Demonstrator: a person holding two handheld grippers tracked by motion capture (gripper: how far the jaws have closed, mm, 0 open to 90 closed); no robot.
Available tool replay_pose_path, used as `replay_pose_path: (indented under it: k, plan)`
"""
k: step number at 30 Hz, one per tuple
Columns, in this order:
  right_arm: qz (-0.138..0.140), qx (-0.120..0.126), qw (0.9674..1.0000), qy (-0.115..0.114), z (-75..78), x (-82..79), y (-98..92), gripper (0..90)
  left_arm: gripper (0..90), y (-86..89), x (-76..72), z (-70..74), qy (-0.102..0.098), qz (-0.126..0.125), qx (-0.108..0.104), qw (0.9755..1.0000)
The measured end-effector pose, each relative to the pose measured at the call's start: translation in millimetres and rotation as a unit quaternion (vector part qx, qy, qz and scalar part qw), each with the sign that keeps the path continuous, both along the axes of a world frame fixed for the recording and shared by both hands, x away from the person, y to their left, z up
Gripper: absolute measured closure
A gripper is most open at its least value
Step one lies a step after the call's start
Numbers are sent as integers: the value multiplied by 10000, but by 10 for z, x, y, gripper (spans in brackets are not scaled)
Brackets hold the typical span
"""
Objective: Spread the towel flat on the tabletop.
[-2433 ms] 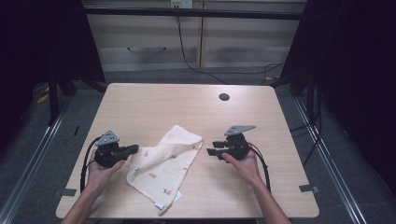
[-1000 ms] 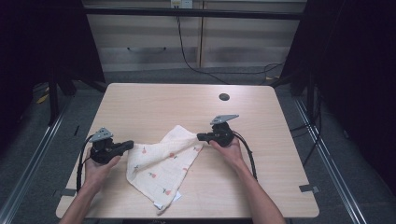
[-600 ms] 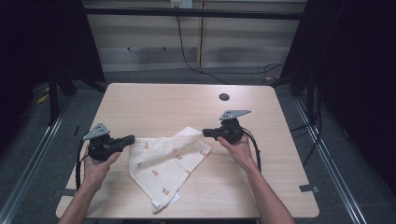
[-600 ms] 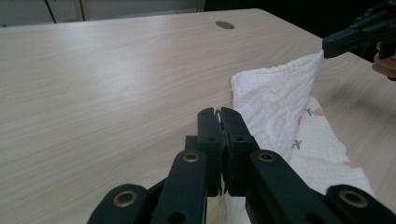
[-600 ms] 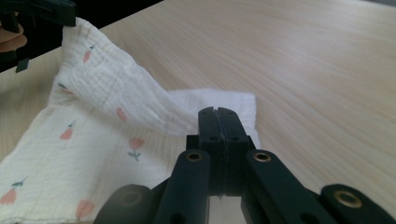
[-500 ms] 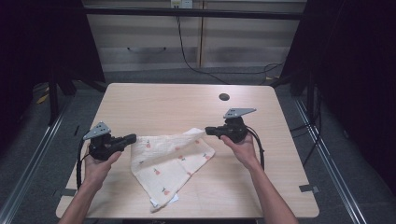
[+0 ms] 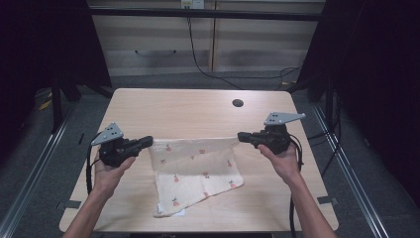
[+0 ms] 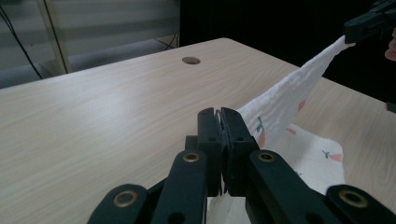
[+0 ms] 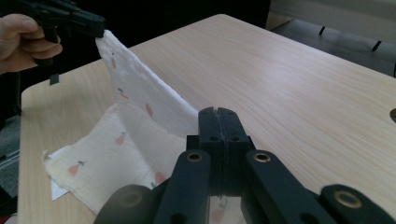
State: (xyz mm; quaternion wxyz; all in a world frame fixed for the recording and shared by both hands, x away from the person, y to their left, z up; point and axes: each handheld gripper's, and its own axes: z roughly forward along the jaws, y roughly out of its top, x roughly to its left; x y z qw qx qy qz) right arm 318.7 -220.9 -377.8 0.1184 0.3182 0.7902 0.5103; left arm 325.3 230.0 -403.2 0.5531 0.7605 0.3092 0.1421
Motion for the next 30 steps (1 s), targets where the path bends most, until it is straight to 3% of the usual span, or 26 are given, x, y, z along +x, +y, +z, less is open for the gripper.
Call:
replay_pose_path:
  k: [15, 21, 26, 27, 28, 29, 30]
  plan:
    - [-171, 70, 9989, -427, 440, -428, -231, 900, 878, -251, -142, 369, -469, -410, -176, 9979]
    - [-190, 115, 9978, -631, 599, -560, -244, 900, 878, -285, -128, 469, -589, -431, -115, 9973]
    - [-392, 4, 9979, -508, 464, -450, -295, 900, 878, -311, 64, 338, -371, -267, -117, 9989]
    - [-436, -31, 9984, -362, 340, -365, -309, 900, 878, -344, 149, 241, -270, -229, -67, 9994]
    - [-436, -31, 9984, -362, 340, -365, -309, 900, 878, -344, 149, 241, -270, -229, -67, 9994]
    - [-473, -31, 9986, -215, 214, -269, -327, 900, 878, -390, 225, 153, -184, -138, 20, 9997]
    - [-495, -39, 9986, -165, 160, -226, -332, 900, 877, -390, 225, 153, -184, -138, 20, 9997]
